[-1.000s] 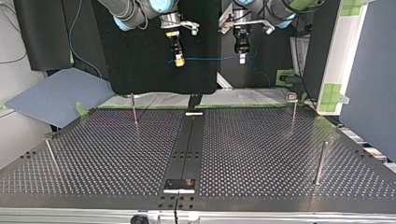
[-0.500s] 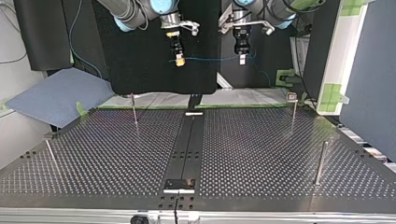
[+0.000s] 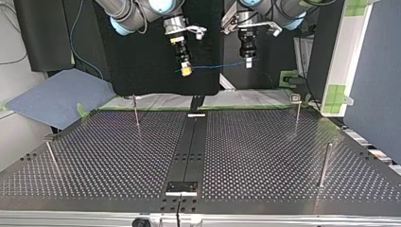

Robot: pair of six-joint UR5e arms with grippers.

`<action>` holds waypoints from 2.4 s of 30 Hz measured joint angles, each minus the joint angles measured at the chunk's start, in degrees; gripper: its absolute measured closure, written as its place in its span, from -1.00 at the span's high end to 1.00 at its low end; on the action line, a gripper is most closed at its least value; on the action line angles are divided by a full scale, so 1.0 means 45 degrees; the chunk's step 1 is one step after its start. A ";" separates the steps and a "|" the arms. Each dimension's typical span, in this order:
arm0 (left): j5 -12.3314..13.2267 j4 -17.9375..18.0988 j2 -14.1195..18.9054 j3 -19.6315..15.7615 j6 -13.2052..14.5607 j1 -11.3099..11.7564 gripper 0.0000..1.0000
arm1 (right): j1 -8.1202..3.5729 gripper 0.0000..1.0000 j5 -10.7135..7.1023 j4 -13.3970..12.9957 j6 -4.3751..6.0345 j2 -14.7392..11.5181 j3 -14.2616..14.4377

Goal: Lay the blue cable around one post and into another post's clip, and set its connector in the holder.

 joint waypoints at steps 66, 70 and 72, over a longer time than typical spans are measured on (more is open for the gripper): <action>0.0231 -0.5720 0.5997 0.2842 -0.3481 0.4612 -0.98 | 0.0148 -1.00 -0.2132 0.4727 -0.0416 -0.2686 -0.5736; 0.0249 -0.6124 0.6111 0.3307 -0.3677 0.4906 -0.98 | 0.0251 -1.00 -0.2438 0.4809 -0.0424 -0.2668 -0.6053; 0.0261 -0.6349 0.6163 0.3550 -0.3772 0.5015 -0.98 | 0.0303 -1.00 -0.2568 0.4854 -0.0429 -0.2658 -0.6219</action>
